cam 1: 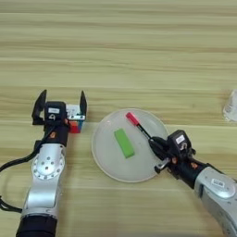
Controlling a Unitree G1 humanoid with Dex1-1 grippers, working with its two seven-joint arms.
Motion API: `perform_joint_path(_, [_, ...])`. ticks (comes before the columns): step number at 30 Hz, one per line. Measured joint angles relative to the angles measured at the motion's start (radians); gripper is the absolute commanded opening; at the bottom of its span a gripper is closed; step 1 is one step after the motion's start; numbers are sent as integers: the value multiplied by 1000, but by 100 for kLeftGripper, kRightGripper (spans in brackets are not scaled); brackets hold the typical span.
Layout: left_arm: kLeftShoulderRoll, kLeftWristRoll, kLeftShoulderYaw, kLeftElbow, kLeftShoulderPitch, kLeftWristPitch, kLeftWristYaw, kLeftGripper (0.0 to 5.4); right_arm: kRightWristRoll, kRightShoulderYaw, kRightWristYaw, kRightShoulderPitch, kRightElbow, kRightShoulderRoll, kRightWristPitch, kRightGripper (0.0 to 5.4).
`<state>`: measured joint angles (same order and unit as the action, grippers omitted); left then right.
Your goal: Move the objects on the table
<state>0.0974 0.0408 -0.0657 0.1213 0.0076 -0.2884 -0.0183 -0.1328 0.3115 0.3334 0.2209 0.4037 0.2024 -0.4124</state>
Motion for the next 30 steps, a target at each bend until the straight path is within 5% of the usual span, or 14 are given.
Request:
perform_joint_path(7, [0,0,0,0,0,0,0,540,8,0,-1,0,-6,-1,0,43])
perform_joint_path(30, [0,0,-1,0,0,0,0,540,15,-12,-23,-3,-9,-3,10,307])
